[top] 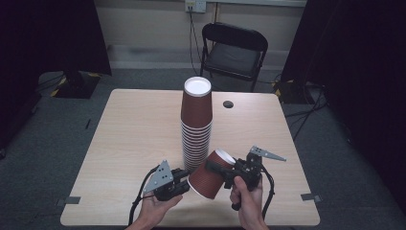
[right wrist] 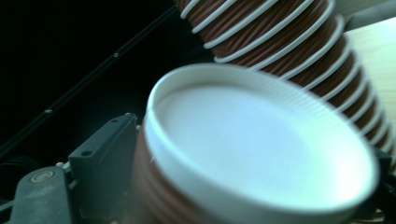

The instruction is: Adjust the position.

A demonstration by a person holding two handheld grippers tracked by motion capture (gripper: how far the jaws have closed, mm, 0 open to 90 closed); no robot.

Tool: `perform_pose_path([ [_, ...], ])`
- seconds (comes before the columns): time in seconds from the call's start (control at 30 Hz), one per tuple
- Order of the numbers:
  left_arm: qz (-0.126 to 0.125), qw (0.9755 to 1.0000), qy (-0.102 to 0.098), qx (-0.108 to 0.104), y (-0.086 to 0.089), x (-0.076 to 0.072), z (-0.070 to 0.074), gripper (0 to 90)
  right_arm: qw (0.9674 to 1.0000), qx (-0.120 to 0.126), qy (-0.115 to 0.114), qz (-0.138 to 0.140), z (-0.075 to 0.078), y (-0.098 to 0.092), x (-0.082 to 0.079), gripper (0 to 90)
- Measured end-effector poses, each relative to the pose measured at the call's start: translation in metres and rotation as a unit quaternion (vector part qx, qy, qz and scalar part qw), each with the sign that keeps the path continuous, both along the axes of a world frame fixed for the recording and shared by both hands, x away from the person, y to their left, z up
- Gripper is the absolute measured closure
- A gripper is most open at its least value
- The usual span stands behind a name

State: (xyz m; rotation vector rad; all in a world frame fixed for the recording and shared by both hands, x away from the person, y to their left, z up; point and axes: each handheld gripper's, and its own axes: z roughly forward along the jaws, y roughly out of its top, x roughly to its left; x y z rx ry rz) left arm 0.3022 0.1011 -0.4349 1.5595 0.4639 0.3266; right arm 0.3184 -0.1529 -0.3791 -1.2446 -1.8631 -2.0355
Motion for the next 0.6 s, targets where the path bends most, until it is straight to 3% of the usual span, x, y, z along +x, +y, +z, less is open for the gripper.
perform_pose_path([
  [0.1,-0.003,1.0,0.008,0.0,0.0,-0.001,-0.001,83.7,1.0,0.0,-0.004,-0.003,0.001,-0.003,0.001,13.2],
  [0.23,-0.014,0.999,0.041,0.006,-0.002,-0.001,0.0,83.6,0.9999,-0.003,-0.013,-0.01,0.004,-0.009,0.005,13.2],
  [0.4,-0.027,0.9962,0.08,0.02,0.003,0.002,-0.001,83.5,0.9997,-0.007,-0.016,-0.017,0.005,-0.016,0.01,13.5],
  [0.6,-0.026,0.9917,0.11,0.061,0.018,0.003,0.002,83.5,0.9989,-0.029,-0.033,-0.019,0.005,-0.017,0.012,14.0],
])
